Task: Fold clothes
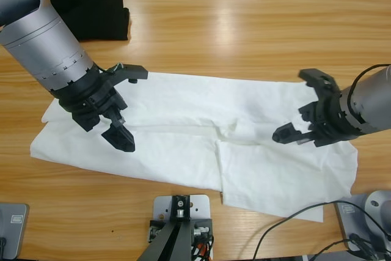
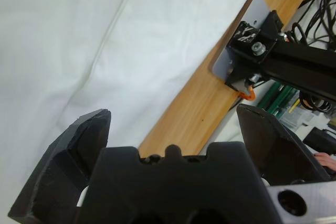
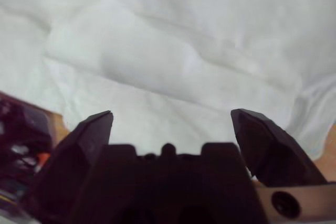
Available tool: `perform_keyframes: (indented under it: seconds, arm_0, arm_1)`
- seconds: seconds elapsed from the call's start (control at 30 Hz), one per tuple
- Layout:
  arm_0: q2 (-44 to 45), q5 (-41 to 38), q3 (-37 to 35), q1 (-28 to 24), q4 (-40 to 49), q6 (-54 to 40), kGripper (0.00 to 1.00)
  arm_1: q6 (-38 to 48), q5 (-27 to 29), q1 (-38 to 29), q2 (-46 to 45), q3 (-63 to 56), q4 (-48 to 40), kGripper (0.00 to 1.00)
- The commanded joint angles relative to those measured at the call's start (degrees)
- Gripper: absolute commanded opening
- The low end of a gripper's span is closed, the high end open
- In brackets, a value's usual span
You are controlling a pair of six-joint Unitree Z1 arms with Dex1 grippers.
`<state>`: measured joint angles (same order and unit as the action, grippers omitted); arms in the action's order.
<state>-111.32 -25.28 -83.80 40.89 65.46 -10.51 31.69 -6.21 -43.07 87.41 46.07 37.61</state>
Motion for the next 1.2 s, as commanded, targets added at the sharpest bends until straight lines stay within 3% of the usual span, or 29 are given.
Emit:
perform_keyframes:
  seconds: [0.03, 0.1, 0.17, 0.23, 0.3, 0.33, 0.37, 0.4, 0.63, 0.87, 1.03, 1.2]
  arm_0:
    - [0.95, 0.4, 1.94, -0.19, -0.53, 0.75, 0.941]
    - [1.13, 0.46, 2.02, -0.19, -0.49, 0.75, 0.941]
    - [1.36, 0.56, 2.18, -0.19, -0.48, 0.75, 0.941]
    - [1.37, 0.58, 2.29, -0.19, -0.51, 0.75, 0.941]
    - [1.23, 0.49, 2.32, -0.19, -0.51, 0.75, 0.941]
    - [1.16, 0.42, 2.32, -0.19, -0.53, 0.75, 0.941]
    - [1.09, 0.4, 2.32, -0.19, -0.51, 0.75, 0.941]
    - [1.0, 0.4, 2.32, -0.19, -0.56, 0.75, 0.941]
    - [0.6, 0.32, 2.32, -0.19, -0.6, 0.75, 0.941]
    - [0.58, 0.14, 2.73, -0.19, -0.74, 0.75, 0.945]
    - [0.46, 0.05, 2.76, -0.19, -1.2, 0.75, 0.945]
    - [0.67, 0.05, 3.41, -0.19, -1.21, 0.75, 0.946]
  arm_1:
    - [-9.24, -1.42, -4.16, 5.69, -1.69, -3.81, 0.931]
    - [-10.37, -1.05, -4.57, 9.17, -1.69, -4.98, 0.918]
    - [-10.89, -0.5, -4.57, 11.7, -1.77, -5.58, 0.806]
    - [-10.86, -0.59, -4.57, 13.05, -1.93, -6.62, 0.592]
    - [-10.68, -0.52, -4.57, 13.77, -2.02, -7.09, 0.447]
    - [-10.68, -0.33, -4.57, 13.83, -1.95, -7.11, 0.287]
    - [-10.68, -0.04, -4.57, 13.65, -1.95, -7.11, 0.05]
    - [-10.75, 0.57, -4.57, 13.33, -1.93, -7.11, 0.0]
    - [-15.3, 6.67, -5.36, 8.87, 1.81, -1.7, 0.0]
    - [-20.93, 9.31, -7.42, 9.52, 5.05, 0.1, 0.0]
    - [-33.76, 10.82, -10.46, 10.89, 7.33, -1.75, 0.0]
    - [-41.14, 13.54, -10.88, 12.33, 8.35, -2.28, 0.0]
